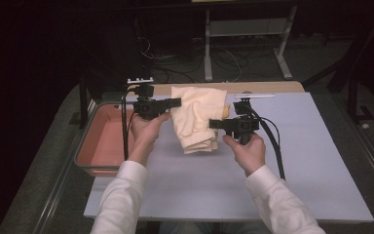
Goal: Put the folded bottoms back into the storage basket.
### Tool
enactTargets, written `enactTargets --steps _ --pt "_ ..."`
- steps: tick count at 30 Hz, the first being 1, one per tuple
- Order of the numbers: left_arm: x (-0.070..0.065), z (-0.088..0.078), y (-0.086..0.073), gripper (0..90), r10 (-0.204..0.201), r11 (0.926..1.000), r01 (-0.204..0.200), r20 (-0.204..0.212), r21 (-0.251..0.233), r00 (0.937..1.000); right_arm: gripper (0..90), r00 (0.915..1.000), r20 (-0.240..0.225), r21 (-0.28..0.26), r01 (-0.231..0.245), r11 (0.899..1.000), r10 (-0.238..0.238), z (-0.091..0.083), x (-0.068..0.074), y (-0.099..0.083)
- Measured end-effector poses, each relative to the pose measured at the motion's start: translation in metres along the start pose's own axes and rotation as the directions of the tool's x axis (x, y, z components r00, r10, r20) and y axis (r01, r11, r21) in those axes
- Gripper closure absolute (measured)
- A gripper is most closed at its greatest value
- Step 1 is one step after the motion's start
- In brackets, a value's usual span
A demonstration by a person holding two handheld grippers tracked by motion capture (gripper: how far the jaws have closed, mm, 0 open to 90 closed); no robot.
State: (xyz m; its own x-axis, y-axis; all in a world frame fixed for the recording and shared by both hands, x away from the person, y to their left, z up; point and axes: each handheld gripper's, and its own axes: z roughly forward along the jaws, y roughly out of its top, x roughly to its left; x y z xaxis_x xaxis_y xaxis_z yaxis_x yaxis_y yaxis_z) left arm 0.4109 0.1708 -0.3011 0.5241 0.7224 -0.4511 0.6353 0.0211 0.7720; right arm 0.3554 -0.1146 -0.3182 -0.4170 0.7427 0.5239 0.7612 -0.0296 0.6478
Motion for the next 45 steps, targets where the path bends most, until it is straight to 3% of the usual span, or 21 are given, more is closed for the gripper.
enactTargets --steps 32,45 --pt "0.024 -0.056 0.021 70.9 0.027 0.9980 -0.030 -0.052 -0.056 0.9983 73.8 0.9967 -0.038 0.006 0.072 0.997 -0.071 0.030 0.048 0.027" --pt "0.046 -0.092 0.025 71.0 0.012 0.9956 -0.020 -0.088 -0.092 0.9960 73.8 0.9904 -0.048 0.013 0.130 0.991 -0.129 0.054 0.084 0.036"
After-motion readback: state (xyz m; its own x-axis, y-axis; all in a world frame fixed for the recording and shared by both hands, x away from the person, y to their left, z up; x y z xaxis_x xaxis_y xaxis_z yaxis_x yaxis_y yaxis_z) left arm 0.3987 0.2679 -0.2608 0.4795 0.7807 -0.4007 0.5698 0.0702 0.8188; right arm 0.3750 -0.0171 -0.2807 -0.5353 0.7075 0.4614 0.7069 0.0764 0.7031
